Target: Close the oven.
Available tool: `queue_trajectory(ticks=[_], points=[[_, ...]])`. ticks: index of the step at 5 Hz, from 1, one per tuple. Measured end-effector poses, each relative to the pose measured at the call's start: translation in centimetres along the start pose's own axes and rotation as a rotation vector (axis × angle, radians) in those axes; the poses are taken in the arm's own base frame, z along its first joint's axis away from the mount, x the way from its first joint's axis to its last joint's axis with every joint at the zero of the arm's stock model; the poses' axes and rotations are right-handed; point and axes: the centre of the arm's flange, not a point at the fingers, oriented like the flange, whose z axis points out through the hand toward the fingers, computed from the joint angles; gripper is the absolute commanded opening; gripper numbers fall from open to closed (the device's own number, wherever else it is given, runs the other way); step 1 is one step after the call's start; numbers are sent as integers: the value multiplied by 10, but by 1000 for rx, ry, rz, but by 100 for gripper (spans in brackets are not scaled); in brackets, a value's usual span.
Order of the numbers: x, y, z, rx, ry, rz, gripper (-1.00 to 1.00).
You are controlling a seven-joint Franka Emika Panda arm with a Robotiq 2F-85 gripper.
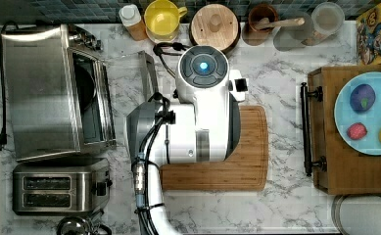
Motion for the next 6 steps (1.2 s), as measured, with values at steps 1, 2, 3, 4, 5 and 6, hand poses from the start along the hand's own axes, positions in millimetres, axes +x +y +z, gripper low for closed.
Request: queue_trajectory(ticks=[1, 2, 3, 4, 5, 6], points=[[7, -7, 13, 120, -71, -86, -100], [22, -12, 31, 261, -105, -270, -100], [34, -14, 56, 395, -141, -486, -100], [45, -14, 89, 498, -160, -654, -100], [54, -14, 120, 619, -170, -726, -100], [62, -15, 145, 653, -167, -704, -100]])
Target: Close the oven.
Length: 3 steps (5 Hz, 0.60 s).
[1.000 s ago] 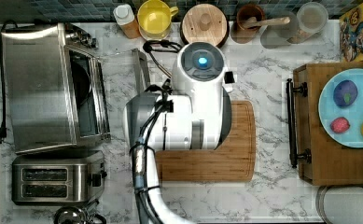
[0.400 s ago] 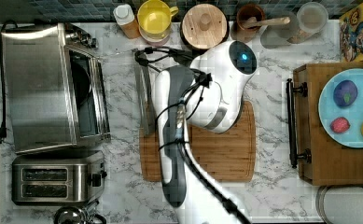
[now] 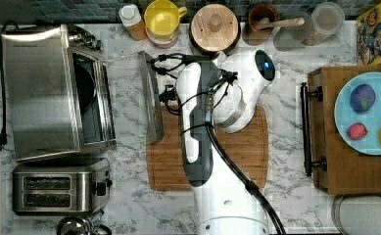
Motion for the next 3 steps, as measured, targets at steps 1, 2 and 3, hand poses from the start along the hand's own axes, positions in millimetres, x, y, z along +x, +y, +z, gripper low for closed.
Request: queue_trajectory(ticks=[1, 2, 3], points=[[8, 15, 16, -39, 40, 15, -100], [13, 24, 30, -45, 34, 25, -100], [19, 38, 44, -43, 18, 38, -100]])
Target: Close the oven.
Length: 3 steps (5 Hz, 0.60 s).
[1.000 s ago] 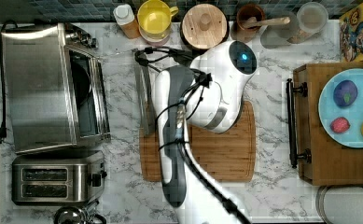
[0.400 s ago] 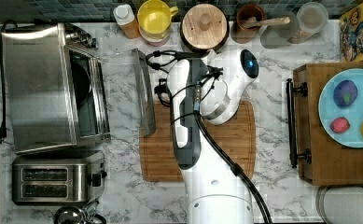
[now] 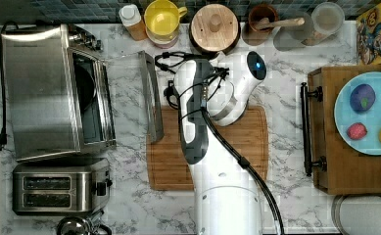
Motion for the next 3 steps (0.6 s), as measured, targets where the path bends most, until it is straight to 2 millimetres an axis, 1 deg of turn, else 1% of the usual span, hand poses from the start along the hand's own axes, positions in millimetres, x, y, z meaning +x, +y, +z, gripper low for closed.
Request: queue_trajectory(ticks=[1, 2, 3], points=[[4, 12, 20, 1, -24, 13, -100], [3, 12, 37, 11, -50, 14, -100], [4, 3, 45, 35, -44, 16, -100]])
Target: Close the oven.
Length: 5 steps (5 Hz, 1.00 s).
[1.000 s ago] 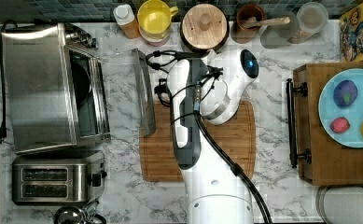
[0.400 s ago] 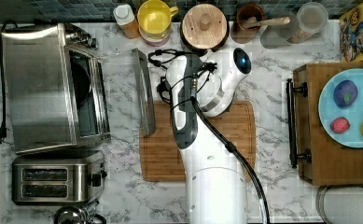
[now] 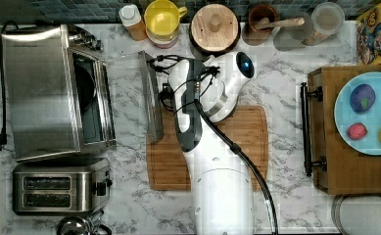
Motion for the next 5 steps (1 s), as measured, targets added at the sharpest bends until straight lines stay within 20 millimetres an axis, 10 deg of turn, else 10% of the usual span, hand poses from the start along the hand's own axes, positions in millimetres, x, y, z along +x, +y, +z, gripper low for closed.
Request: queue_trajectory(ticks=[5], points=[[7, -22, 17, -21, -104, -97, -100]])
